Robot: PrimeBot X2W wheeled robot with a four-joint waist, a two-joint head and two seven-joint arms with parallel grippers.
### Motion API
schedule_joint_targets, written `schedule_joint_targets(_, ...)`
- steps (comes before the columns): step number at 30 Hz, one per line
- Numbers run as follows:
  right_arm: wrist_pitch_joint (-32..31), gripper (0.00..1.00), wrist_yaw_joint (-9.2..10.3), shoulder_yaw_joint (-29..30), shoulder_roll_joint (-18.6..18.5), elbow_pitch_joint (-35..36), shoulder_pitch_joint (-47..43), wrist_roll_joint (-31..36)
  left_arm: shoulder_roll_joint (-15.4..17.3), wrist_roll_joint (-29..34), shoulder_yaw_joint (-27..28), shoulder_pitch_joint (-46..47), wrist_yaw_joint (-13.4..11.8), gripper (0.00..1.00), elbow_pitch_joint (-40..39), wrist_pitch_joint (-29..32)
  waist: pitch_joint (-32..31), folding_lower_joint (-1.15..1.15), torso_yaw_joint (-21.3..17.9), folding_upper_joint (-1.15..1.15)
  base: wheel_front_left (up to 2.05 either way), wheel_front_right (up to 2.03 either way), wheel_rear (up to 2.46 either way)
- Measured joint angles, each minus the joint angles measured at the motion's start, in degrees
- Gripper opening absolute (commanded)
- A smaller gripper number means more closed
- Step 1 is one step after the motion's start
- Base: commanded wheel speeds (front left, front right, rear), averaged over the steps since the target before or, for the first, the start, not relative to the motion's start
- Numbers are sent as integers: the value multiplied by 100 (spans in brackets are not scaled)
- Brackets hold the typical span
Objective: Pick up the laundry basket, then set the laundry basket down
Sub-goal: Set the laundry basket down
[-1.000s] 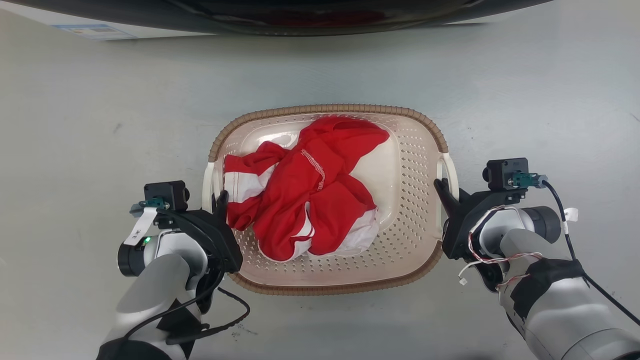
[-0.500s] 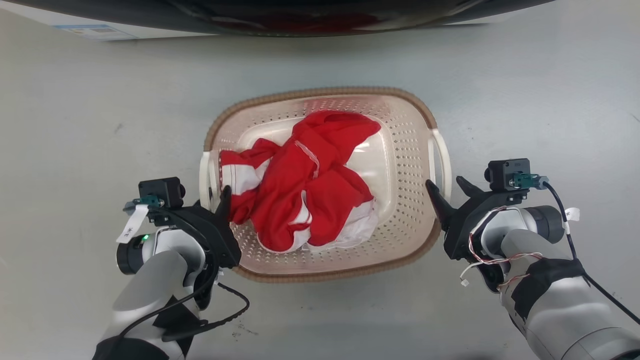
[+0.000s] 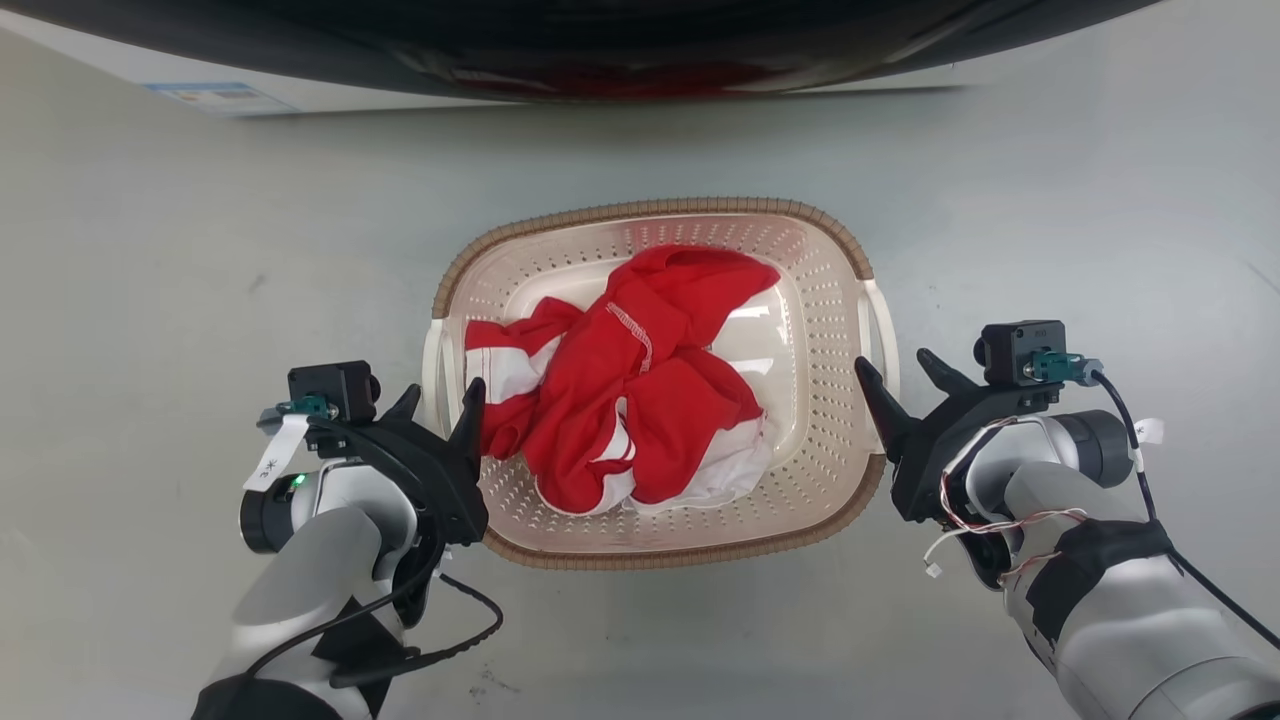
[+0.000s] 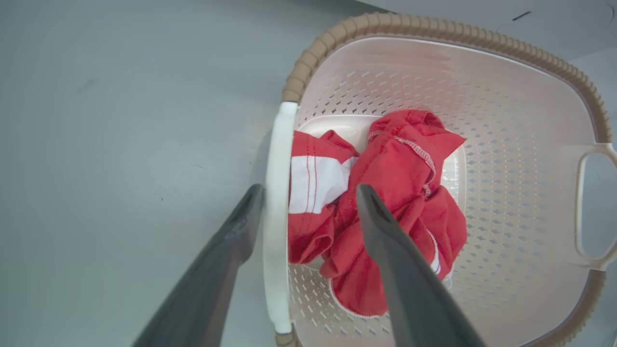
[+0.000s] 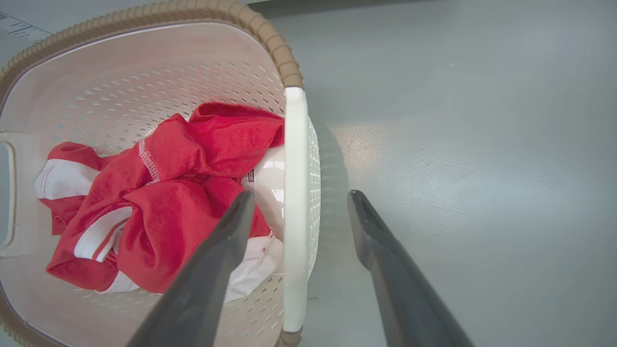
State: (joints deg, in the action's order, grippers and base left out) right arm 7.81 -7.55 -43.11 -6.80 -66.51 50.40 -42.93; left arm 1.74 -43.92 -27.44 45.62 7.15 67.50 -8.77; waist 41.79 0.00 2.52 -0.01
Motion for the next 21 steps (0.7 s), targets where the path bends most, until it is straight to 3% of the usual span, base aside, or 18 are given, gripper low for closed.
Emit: schedule_joint_targets(21,580,100,0,-76,-177,377,-672,-207,335,396,-301,-404,1,100,-49,-549,-1263,-1,-24,0,0,0,0)
